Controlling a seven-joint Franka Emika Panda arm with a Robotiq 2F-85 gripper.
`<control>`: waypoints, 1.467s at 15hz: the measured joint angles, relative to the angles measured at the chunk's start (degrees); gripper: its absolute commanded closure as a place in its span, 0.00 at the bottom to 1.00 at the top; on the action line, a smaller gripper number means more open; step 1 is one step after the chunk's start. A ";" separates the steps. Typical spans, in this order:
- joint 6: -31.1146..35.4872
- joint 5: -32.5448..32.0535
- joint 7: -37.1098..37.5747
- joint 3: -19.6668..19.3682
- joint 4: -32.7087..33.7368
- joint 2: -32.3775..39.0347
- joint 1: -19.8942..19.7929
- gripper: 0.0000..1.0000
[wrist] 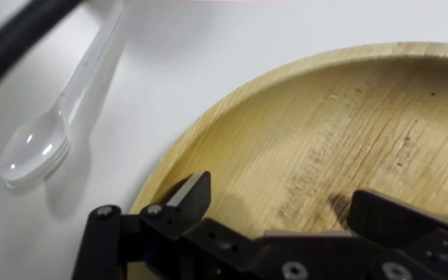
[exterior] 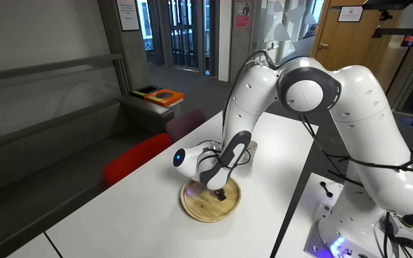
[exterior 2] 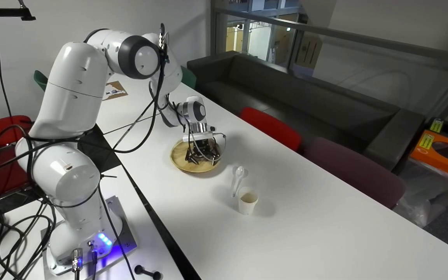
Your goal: Put the right plate on the left plate, then move the plates to the right
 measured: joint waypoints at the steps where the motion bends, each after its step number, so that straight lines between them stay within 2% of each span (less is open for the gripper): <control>1: -1.95 -0.46 0.61 -0.11 -0.01 0.28 -0.22 0.00; 7: -9.14 -0.91 1.53 -0.69 0.02 1.84 -2.67 0.00; 13: -11.38 -0.95 1.53 -0.53 0.16 2.53 -3.86 0.00; 16: -11.29 -1.24 1.38 0.77 0.20 2.46 -3.90 0.00; 18: -9.46 -1.28 2.53 2.17 -0.44 1.30 -3.88 0.00; 22: 0.19 -1.79 8.86 4.00 -5.36 -4.21 -3.77 0.00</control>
